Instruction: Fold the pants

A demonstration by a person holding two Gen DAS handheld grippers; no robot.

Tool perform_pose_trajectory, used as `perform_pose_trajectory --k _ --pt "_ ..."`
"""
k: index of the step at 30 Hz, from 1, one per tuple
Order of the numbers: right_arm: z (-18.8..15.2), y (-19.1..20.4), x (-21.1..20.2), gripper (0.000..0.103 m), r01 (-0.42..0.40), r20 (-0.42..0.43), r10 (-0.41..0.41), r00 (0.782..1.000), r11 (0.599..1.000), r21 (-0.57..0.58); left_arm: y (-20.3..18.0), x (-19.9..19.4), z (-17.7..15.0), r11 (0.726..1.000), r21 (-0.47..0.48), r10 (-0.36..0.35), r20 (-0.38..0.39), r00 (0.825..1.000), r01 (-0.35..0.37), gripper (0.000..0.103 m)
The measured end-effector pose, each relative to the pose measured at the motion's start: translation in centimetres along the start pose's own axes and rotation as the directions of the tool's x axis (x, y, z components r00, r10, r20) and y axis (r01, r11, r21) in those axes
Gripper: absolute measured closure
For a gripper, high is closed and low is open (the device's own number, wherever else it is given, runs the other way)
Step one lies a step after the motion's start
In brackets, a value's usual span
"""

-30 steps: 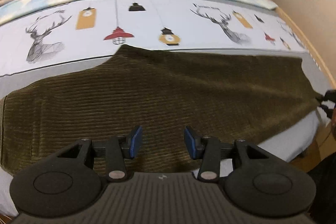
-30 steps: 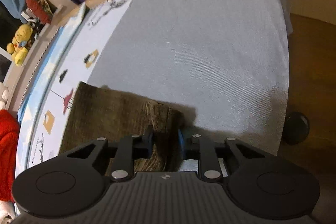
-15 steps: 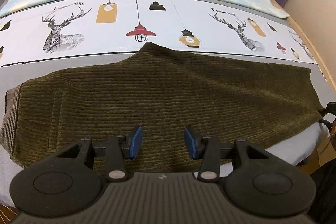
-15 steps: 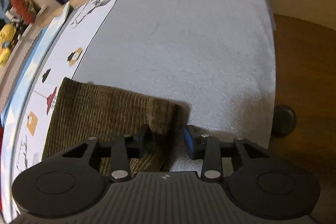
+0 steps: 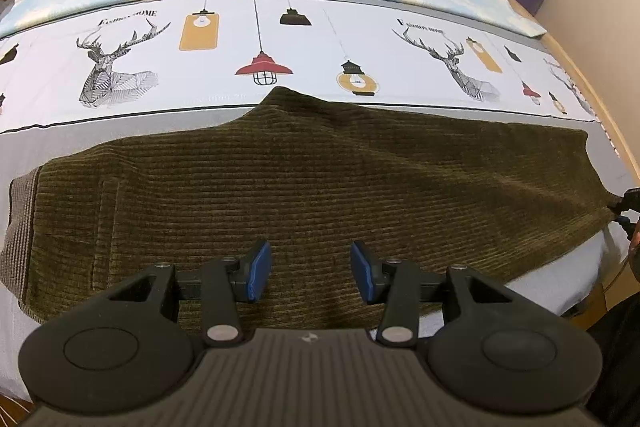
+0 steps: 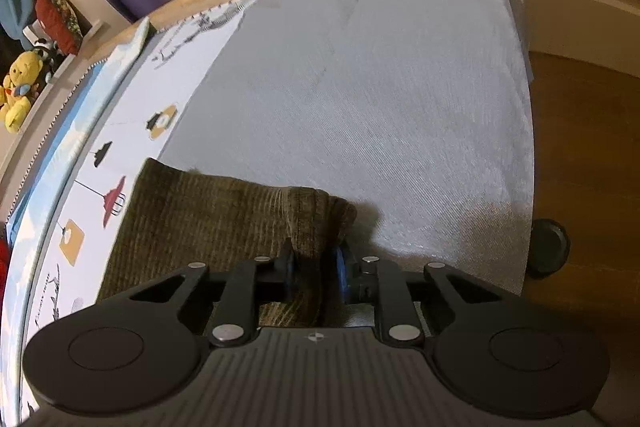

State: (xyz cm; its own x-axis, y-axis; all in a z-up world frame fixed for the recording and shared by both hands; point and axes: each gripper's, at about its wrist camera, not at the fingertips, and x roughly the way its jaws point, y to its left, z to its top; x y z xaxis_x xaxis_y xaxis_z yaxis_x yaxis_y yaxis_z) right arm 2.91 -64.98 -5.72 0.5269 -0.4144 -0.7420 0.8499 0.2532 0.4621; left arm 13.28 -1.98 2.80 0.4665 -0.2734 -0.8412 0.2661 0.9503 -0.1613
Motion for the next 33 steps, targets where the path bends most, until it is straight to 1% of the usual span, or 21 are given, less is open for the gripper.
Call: perform_pose_trajectory --k 5,8,10,12,14,15,16,19,21,22,23,24,25,26,27,28,29,30,31,32,33 --pt "-0.4 2.3 -2.1 0.084 -0.001 0.066 0.008 0.998 0.995 -0.095 1.0 -1.0 0.1 1.0 -0.024 -0.01 0.027 1.0 0.01 0.054" --pt "-0.9 5.1 -3.8 0.084 0.016 0.117 0.011 0.993 0.974 -0.228 1.9 -1.7 0.1 0.999 -0.044 -0.016 0.045 0.999 0.018 0.054" --pt "-1.7 7.9 -5.4 0.084 0.027 0.158 0.029 0.987 0.939 -0.342 2.5 -2.1 0.1 0.998 -0.053 -0.015 0.053 0.998 0.018 0.054" --pt "-3.0 10.8 -7.5 0.085 0.012 0.19 0.082 0.978 0.895 -0.446 3.0 -2.5 0.0 0.998 -0.063 -0.016 0.059 0.998 0.02 0.054" --pt "-5.1 14.3 -9.9 0.085 -0.021 0.207 0.162 0.965 0.832 -0.554 3.5 -2.7 -0.1 0.997 -0.069 -0.017 0.063 0.998 0.021 0.054" --pt "-6.6 16.0 -11.3 0.085 -0.036 0.214 0.209 0.954 0.791 -0.611 3.7 -2.9 -0.2 0.997 -0.072 -0.017 0.064 0.998 0.022 0.054" --pt "-8.5 17.6 -12.8 0.085 -0.053 0.217 0.265 0.939 0.738 -0.673 3.9 -3.0 -0.3 0.997 -0.076 -0.017 0.065 0.998 0.022 0.054" --pt "-15.9 21.4 -17.6 0.085 -0.094 0.183 0.443 0.878 0.533 -0.841 4.8 -3.4 -0.6 0.996 -0.089 -0.01 0.068 0.998 0.016 0.054" --pt "-21.6 22.3 -20.4 0.085 -0.121 0.114 0.549 0.828 0.373 -0.92 5.4 -3.5 -0.8 0.995 -0.102 -0.005 0.069 0.998 0.012 0.054" --pt "-25.0 22.2 -21.4 0.085 -0.127 0.064 0.595 0.801 0.274 -0.953 5.7 -3.6 -0.9 0.994 -0.109 -0.001 0.068 0.998 0.008 0.054" --pt "-27.9 21.8 -22.1 0.085 -0.13 0.015 0.622 0.783 0.187 -0.974 5.9 -3.6 -1.0 0.993 -0.115 0.003 0.066 0.998 0.004 0.054" --pt "-31.2 21.1 -22.3 0.085 -0.131 -0.05 0.637 0.769 0.081 -0.988 6.1 -3.6 -1.1 0.993 -0.122 0.008 0.063 0.998 -0.001 0.054" --pt "-33.9 20.3 -22.1 0.085 -0.132 -0.112 0.635 0.764 -0.016 -0.991 6.3 -3.6 -1.2 0.992 -0.126 0.012 0.059 0.998 -0.005 0.054" --pt "-36.8 19.2 -21.6 0.085 -0.134 -0.181 0.614 0.768 -0.122 -0.983 6.5 -3.5 -1.3 0.992 -0.127 0.014 0.056 0.998 -0.007 0.054" --pt "-39.5 18.1 -20.8 0.085 -0.136 -0.242 0.576 0.781 -0.222 -0.966 6.5 -3.5 -1.3 0.992 -0.128 0.016 0.052 0.999 -0.009 0.054" --pt "-41.6 17.2 -20.1 0.085 -0.135 -0.286 0.533 0.797 -0.304 -0.943 6.6 -3.5 -1.4 0.992 -0.128 0.017 0.05 0.999 -0.01 0.054" --pt "-43.5 16.1 -19.2 0.085 -0.135 -0.319 0.475 0.82 -0.382 -0.914 6.6 -3.5 -1.5 0.992 -0.128 0.018 0.048 0.999 -0.011 0.054" --pt "-44.7 15.3 -18.4 0.086 -0.123 -0.324 0.436 0.84 -0.428 -0.895 6.6 -3.5 -1.6 0.992 -0.127 0.018 0.047 0.999 -0.012 0.054" --pt "-45.2 14.7 -18.1 0.086 -0.1 -0.313 0.434 0.845 -0.446 -0.889 6.6 -3.4 -1.6 0.992 -0.126 0.018 0.046 0.999 -0.012 0.054" --pt "-45.3 14.5 -18.3 0.086 -0.09 -0.309 0.443 0.842 -0.449 -0.889 6.6 -3.4 -1.6 0.992 -0.124 0.017 0.046 0.999 -0.011 0.054" --pt "-45.0 14.6 -18.5 0.086 -0.094 -0.31 0.446 0.84 -0.444 -0.891 6.5 -3.4 -1.6 0.992 -0.122 0.017 0.045 0.999 -0.012 0.054"
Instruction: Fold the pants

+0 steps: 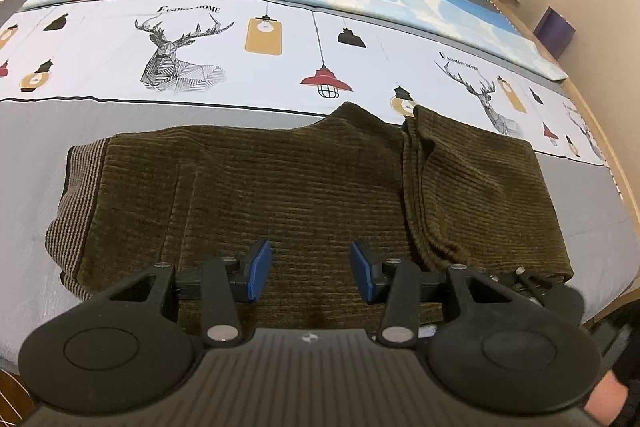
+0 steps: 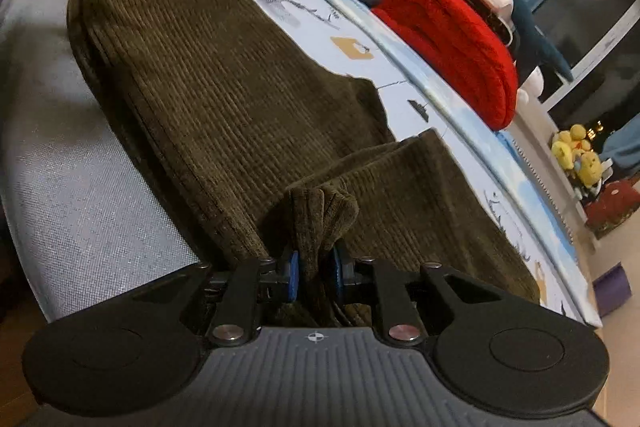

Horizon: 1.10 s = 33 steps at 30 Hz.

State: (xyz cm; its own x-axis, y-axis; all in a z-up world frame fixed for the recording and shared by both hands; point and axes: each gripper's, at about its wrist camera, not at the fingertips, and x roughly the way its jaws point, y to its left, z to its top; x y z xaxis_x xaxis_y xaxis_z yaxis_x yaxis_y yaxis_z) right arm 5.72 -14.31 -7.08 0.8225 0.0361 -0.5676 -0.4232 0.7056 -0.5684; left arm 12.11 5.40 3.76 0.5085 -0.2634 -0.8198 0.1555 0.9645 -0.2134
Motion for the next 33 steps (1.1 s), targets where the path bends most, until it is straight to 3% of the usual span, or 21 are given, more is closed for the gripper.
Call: perform_pose_trajectory --k 6,8,10,12,15,17,20,24,25,26,29,31,33 --pt "1.9 -1.5 -3.3 0.087 0.073 0.082 -0.077 0.994 0.996 0.042 -0.5 0.6 0.5 1.0 0.009 0.001 -0.001 1.0 -0.001 0.054" --pt "0.9 -0.1 -3.3 0.087 0.045 0.106 -0.041 0.993 0.998 -0.035 -1.0 0.9 0.5 1.0 0.019 0.0 -0.006 1.0 0.0 0.054" --pt "-1.2 2.1 -2.0 0.086 -0.026 0.034 0.032 0.999 0.983 -0.18 -1.4 1.1 0.5 1.0 0.029 0.0 -0.014 1.0 0.0 0.054" --pt "-2.5 3.0 -2.5 0.084 0.008 0.064 0.009 0.998 0.965 -0.262 -1.7 1.4 0.3 0.999 0.037 0.001 -0.025 1.0 0.0 0.054" --pt "-1.9 1.0 -3.9 0.081 -0.05 0.056 0.059 0.997 0.988 -0.143 -1.9 1.9 0.2 0.999 0.05 0.008 -0.037 0.999 -0.006 0.054" --pt "-1.3 -0.5 -5.1 0.063 -0.068 0.104 0.072 0.992 0.997 -0.042 -2.0 2.1 0.2 0.999 0.05 0.016 -0.041 0.999 -0.014 0.054" --pt "-0.7 -1.9 -5.5 0.052 -0.081 0.167 0.071 0.983 0.995 0.053 -2.3 2.5 0.1 0.998 0.051 0.027 -0.05 0.998 -0.024 0.054" --pt "-0.5 -2.2 -3.3 0.053 -0.129 0.117 0.116 0.986 0.985 0.113 -3.2 3.3 0.0 0.997 0.074 0.042 -0.067 0.997 -0.037 0.054" --pt "-0.7 -2.2 -2.5 0.069 -0.186 0.087 0.176 0.981 0.974 0.128 -3.3 3.5 0.0 0.996 0.075 0.046 -0.072 0.996 -0.04 0.054" --pt "-1.0 -1.6 -2.2 0.072 -0.241 0.064 0.235 0.97 0.963 0.122 -3.5 3.7 0.1 0.996 0.074 0.049 -0.076 0.996 -0.043 0.054" --pt "-1.3 -1.6 -2.9 0.073 -0.258 0.076 0.256 0.964 0.966 0.017 -4.5 4.4 0.5 0.996 0.074 0.055 -0.084 0.995 -0.048 0.054" --pt "-1.3 -3.4 -3.5 0.075 -0.318 0.081 0.313 0.946 0.946 0.058 -5.4 4.9 1.0 0.996 0.075 0.053 -0.085 0.995 -0.047 0.054" --pt "-1.7 -5.9 -4.6 0.075 -0.318 0.116 0.302 0.946 0.935 0.155 -6.5 5.5 1.5 0.996 0.079 0.048 -0.086 0.995 -0.042 0.054"
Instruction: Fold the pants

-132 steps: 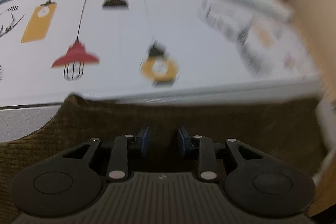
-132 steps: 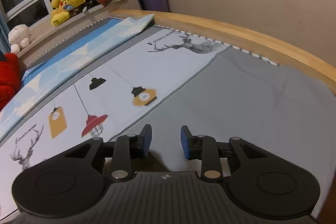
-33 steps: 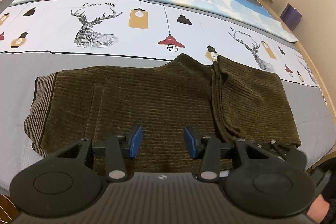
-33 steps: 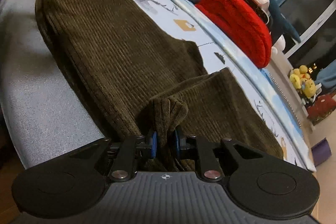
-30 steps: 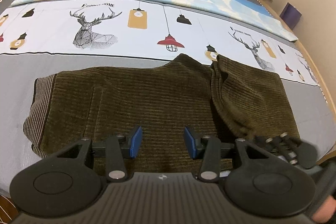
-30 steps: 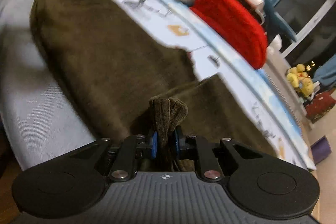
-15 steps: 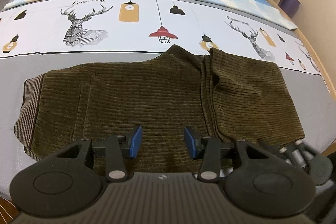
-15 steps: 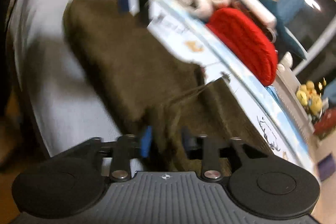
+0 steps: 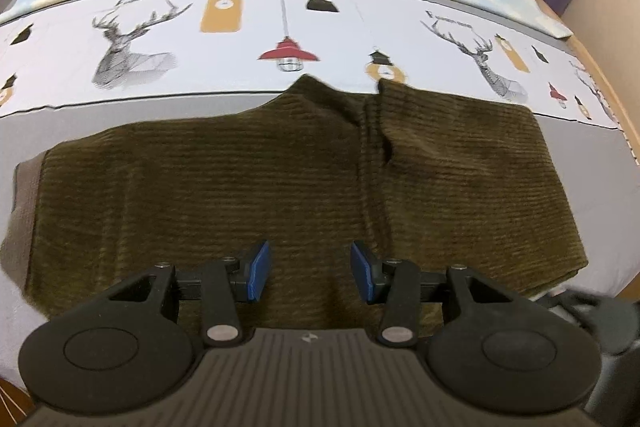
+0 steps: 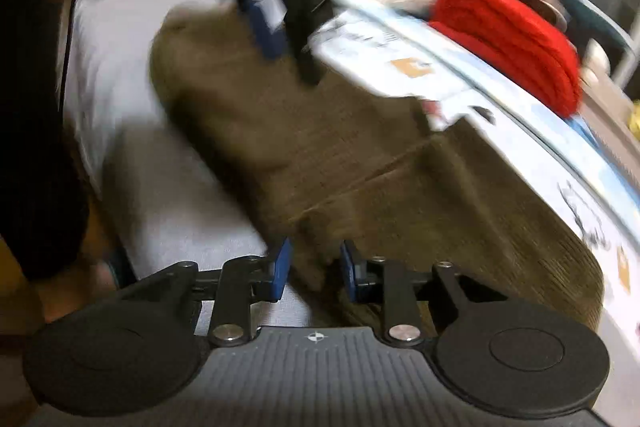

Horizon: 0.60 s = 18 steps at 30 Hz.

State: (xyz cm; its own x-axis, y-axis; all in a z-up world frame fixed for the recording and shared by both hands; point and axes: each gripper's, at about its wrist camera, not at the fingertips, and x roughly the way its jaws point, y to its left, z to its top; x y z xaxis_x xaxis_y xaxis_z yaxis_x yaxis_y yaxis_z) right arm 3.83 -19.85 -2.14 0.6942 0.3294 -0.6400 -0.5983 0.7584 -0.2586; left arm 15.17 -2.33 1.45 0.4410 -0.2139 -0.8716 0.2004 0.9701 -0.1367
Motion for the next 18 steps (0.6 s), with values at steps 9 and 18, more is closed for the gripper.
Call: perform_pose_trajectory --k 9,18 --pt "-5.5 -8.6 -0.8 0.077 0.34 -0.274 -0.275 0.922 0.913 0.227 -5.9 2.6 3.7 1.0 0.003 -0.026 0.042 0.999 0.026 0.056" --pt "-6.2 -9.2 -3.3 0.078 0.29 -0.1 -0.272 0.957 0.904 0.316 -8.8 6.8 8.7 0.996 -0.02 -0.084 0.061 0.995 0.085 0.077"
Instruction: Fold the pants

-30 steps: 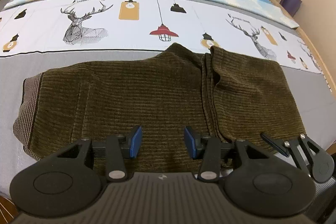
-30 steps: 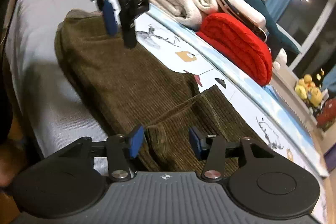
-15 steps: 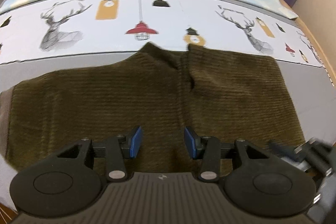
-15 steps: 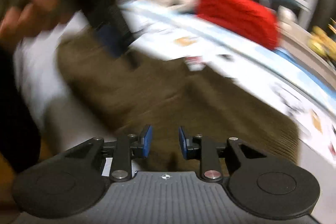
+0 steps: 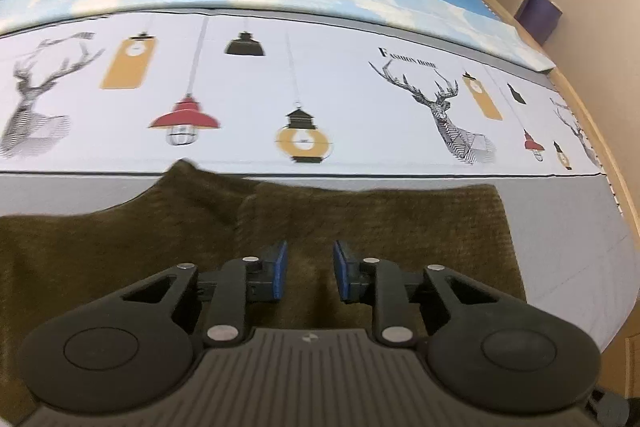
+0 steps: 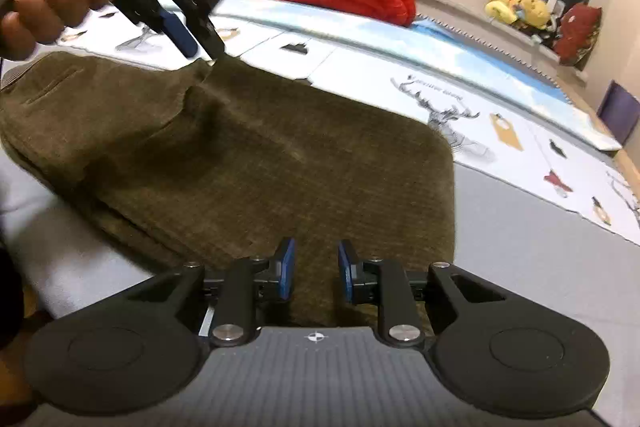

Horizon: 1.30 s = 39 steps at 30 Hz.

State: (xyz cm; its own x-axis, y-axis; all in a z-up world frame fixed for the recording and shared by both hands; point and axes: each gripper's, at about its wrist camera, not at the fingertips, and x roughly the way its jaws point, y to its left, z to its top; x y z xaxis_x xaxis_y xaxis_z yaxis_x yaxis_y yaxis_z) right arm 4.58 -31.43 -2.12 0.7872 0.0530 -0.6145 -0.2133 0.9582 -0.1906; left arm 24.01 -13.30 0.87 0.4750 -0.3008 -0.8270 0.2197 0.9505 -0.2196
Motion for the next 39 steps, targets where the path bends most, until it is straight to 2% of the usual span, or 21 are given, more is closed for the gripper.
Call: perform_pose_trajectory --k 4,6,9,11,14,15,18,20,21,22,23,24,26,27,30,32,33,35,36,37,39 --pt "-1.3 0.9 1.7 0.078 -0.02 -0.111 0.017 0.994 0.999 -0.028 -0.5 3.9 1.4 0.999 0.04 -0.032 -0.074 0.997 0.035 0.088" --pt "-1.5 1.5 1.6 0.078 -0.011 -0.106 0.003 0.994 0.997 -0.082 0.4 5.8 2.1 0.999 0.051 0.017 -0.082 0.996 -0.013 0.1" --pt "-1.2 2.0 1.4 0.078 -0.017 -0.107 0.005 0.994 0.993 -0.115 3.5 8.4 2.7 0.997 -0.069 -0.035 -0.128 0.991 0.026 0.1" --pt "-1.1 1.6 1.4 0.078 -0.024 -0.108 0.013 0.994 0.995 -0.1 3.5 8.1 2.9 0.998 -0.051 -0.031 -0.108 0.994 0.025 0.1" --pt "-0.8 1.3 0.7 0.078 -0.026 -0.107 0.016 0.994 0.996 -0.09 2.0 5.7 2.8 0.995 0.065 0.074 -0.025 0.997 -0.072 0.101" --pt "-0.6 0.9 0.9 0.078 -0.022 -0.098 0.013 0.995 0.996 -0.086 1.9 5.0 2.8 0.995 0.068 0.07 -0.015 0.997 -0.068 0.101" --pt "0.4 0.3 1.0 0.078 -0.005 -0.034 0.004 0.999 1.0 -0.02 2.0 3.4 2.4 0.997 0.051 -0.051 -0.049 0.998 0.053 0.099" --pt "0.8 -0.2 1.0 0.07 -0.019 -0.017 0.019 1.0 0.999 0.035 1.6 3.4 1.6 0.987 0.108 -0.105 -0.094 0.99 0.115 0.095" --pt "0.9 -0.2 1.4 0.069 -0.028 -0.034 0.03 0.999 0.998 0.05 1.6 4.0 0.9 0.983 0.152 -0.081 -0.134 0.988 0.101 0.094" --pt "0.6 0.0 1.9 0.066 -0.032 -0.073 0.036 0.997 0.998 0.052 1.8 5.4 0.0 0.979 0.203 0.011 -0.186 0.982 0.027 0.095" --pt "0.3 0.3 2.8 0.066 -0.033 -0.136 0.038 0.99 0.999 0.04 2.2 6.5 -0.9 0.97 0.236 0.109 -0.212 0.971 -0.057 0.079" --pt "0.1 0.6 3.0 0.066 -0.018 -0.148 0.021 0.989 1.0 0.022 2.7 6.5 -1.4 0.968 0.233 0.138 -0.19 0.972 -0.091 0.072" --pt "0.6 1.1 2.5 0.066 0.005 -0.134 -0.003 0.991 1.0 0.014 3.0 4.9 -1.2 0.979 0.188 0.111 -0.164 0.98 -0.079 0.083" --pt "0.9 1.1 2.1 0.066 0.0 -0.113 0.003 0.994 1.0 0.025 2.6 3.6 -1.2 0.978 0.2 0.081 -0.131 0.988 -0.054 0.083" --pt "1.5 1.3 1.0 0.066 -0.014 -0.047 0.017 0.999 0.998 0.067 0.8 0.5 -2.5 0.952 0.297 -0.049 -0.089 0.995 0.073 0.083" --pt "1.3 1.8 1.5 0.063 -0.012 -0.077 0.016 0.997 0.998 0.058 -0.3 0.4 -4.7 0.913 0.362 -0.13 -0.176 0.976 0.187 0.082" --pt "0.9 2.1 2.2 0.062 -0.014 -0.128 0.02 0.992 0.999 0.044 -0.6 1.0 -5.8 0.891 0.404 -0.118 -0.232 0.965 0.206 0.082" --pt "0.6 2.4 2.5 0.063 -0.008 -0.163 0.011 0.987 1.0 0.019 -1.0 2.7 -9.4 0.818 0.542 0.004 -0.339 0.941 0.192 0.082" --pt "0.9 2.5 2.3 0.062 -0.003 -0.17 0.005 0.985 1.0 0.014 -1.2 2.3 -10.3 0.786 0.588 0.003 -0.313 0.95 0.191 0.082" --pt "1.2 2.5 2.2 0.062 -0.009 -0.184 0.013 0.983 1.0 0.022 -1.3 1.6 -10.7 0.77 0.61 -0.004 -0.29 0.957 0.188 0.083" --pt "1.7 2.1 1.5 0.062 0.009 -0.155 0.0 0.988 0.998 0.058 -0.9 0.3 -10.6 0.793 0.576 -0.045 -0.27 0.962 0.199 0.083"
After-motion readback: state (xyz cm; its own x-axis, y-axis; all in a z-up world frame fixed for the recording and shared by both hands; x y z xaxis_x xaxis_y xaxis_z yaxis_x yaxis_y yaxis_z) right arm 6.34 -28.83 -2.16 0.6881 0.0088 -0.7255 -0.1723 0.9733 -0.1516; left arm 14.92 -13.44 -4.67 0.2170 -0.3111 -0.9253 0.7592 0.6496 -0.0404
